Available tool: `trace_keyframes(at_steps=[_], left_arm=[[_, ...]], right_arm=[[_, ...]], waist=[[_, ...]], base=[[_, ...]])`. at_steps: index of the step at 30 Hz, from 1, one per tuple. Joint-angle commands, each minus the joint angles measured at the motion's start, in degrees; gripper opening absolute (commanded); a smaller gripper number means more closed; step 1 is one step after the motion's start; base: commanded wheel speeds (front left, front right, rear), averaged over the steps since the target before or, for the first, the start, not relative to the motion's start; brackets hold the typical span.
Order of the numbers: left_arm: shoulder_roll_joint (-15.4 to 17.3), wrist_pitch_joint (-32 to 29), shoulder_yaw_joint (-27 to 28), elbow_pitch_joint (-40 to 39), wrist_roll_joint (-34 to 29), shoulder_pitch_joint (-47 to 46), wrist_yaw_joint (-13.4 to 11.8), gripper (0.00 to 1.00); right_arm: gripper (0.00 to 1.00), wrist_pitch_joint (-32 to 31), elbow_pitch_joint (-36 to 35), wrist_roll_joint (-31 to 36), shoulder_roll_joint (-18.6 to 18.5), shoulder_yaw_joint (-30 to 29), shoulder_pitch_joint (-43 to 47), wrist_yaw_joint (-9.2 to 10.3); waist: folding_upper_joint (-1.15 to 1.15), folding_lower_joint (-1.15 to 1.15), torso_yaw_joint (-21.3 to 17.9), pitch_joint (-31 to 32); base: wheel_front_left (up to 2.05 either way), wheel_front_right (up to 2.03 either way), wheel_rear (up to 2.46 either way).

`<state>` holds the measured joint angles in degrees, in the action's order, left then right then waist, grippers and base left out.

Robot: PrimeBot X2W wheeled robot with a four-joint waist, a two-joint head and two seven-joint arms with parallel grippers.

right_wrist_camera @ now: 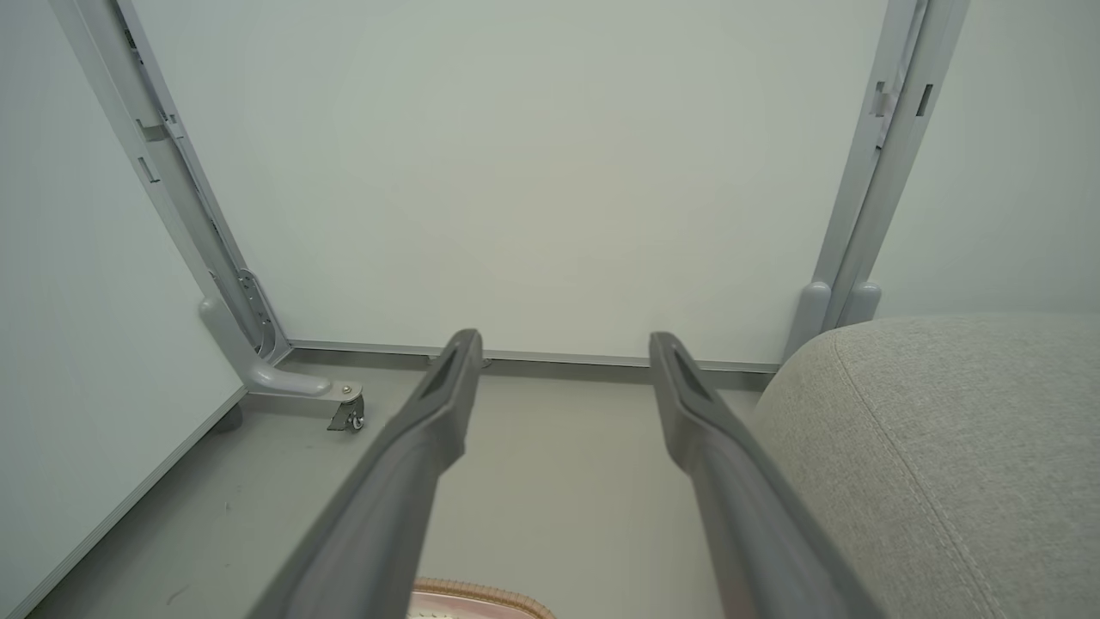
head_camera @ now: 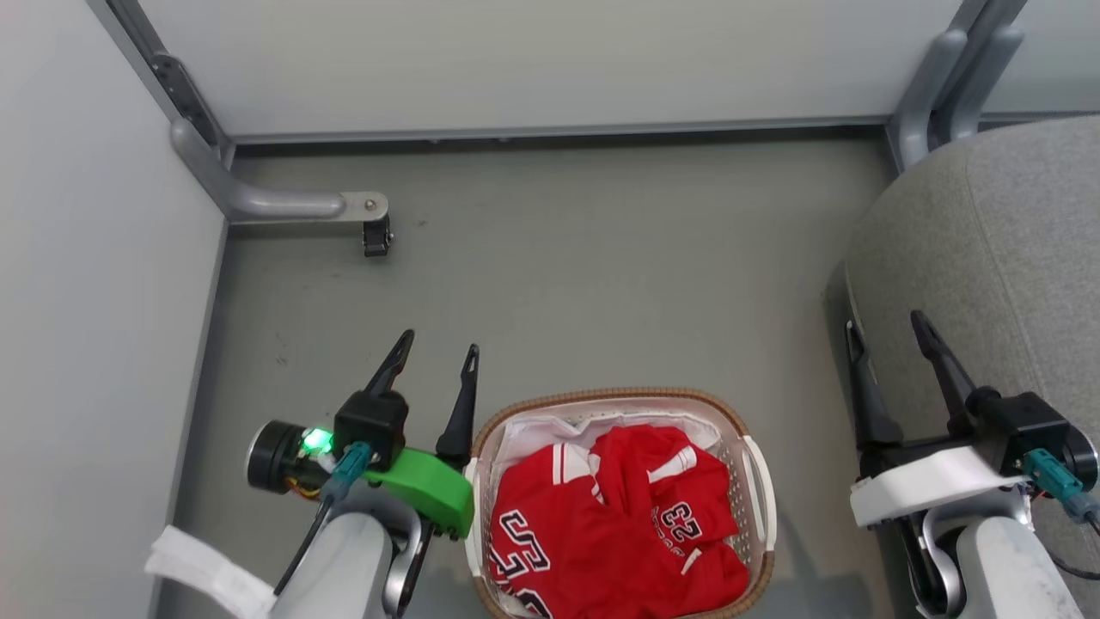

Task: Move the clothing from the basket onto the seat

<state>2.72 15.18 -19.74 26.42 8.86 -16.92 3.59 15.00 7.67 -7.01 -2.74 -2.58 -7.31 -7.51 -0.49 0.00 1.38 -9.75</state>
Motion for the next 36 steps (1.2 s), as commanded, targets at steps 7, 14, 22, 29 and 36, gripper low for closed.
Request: trace_keyframes(at_steps=[7, 14, 22, 29, 36], left_arm=[[0.33, -0.04, -9.36, 12.64, 1.31, -12.50, 1.37, 1.00], [0.35, -3.32, -19.37, 21.89, 3.80, -19.90, 1.77, 1.00], [0.36, -6.37, -27.07, 27.47, 6.81, -23.23, 1.83, 1.00], [0.39, -7.65, -30.51, 30.39, 9.52, -24.45, 1.45, 1.00], [0.36, -7.29, -31.43, 35.26, 10.64, -26.57, -0.15, 1.00]], right_arm=[[1.00, 0.28, -1.36, -0.66, -0.25, -1.62, -5.61, 0.04], [1.00, 0.28, -2.57, -2.58, -0.22, -1.68, -9.54, 0.04], [1.00, 0.28, -3.46, -5.30, -0.21, -0.33, -13.34, 0.04], [1.00, 0.28, -3.30, -7.20, -0.21, 0.53, -14.99, 0.04], [1.00, 0.28, -3.42, -8.56, -0.21, 1.86, -15.67, 0.04]], waist=[[0.49, 0.00, -4.00, -14.22], [0.49, 0.00, -7.27, -23.05], [0.49, 0.00, -10.66, -30.57], [0.49, 0.00, -12.56, -33.91], [0.49, 0.00, -13.98, -35.39]], base=[[0.00, 0.00, 0.00], [0.00, 0.00, 0.00], [0.00, 0.00, 0.00], [0.00, 0.00, 0.00], [0.00, 0.00, 0.00]])
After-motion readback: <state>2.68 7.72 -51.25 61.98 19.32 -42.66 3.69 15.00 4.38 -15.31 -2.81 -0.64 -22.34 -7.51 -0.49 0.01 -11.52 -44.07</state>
